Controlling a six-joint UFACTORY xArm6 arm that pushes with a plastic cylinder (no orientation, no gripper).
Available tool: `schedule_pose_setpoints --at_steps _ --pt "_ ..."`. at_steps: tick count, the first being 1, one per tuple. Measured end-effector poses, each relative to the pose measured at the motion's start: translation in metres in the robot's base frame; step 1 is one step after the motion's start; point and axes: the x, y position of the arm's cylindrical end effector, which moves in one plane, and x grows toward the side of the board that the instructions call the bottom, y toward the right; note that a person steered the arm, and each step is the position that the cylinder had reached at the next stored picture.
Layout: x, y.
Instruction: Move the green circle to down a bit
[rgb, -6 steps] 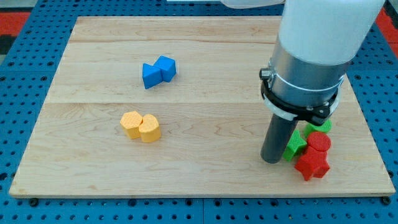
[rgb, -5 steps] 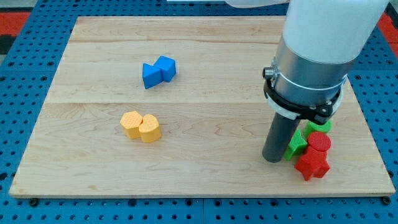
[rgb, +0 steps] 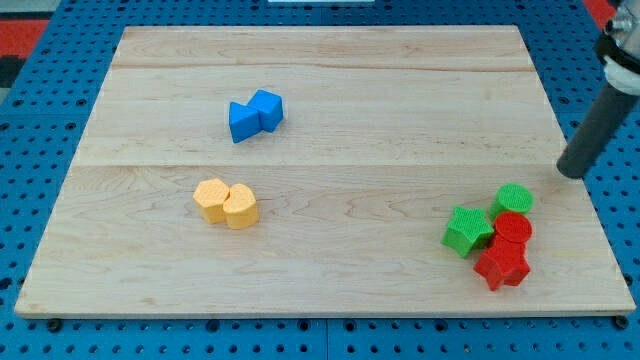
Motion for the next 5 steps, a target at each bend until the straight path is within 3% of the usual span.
schedule_pose_setpoints --at_steps 1,2,4,5 --pt "0.032 -0.002" --pt "0.038 -0.035" --pt "0.036 -0.096" --pt "0.020 -0.098"
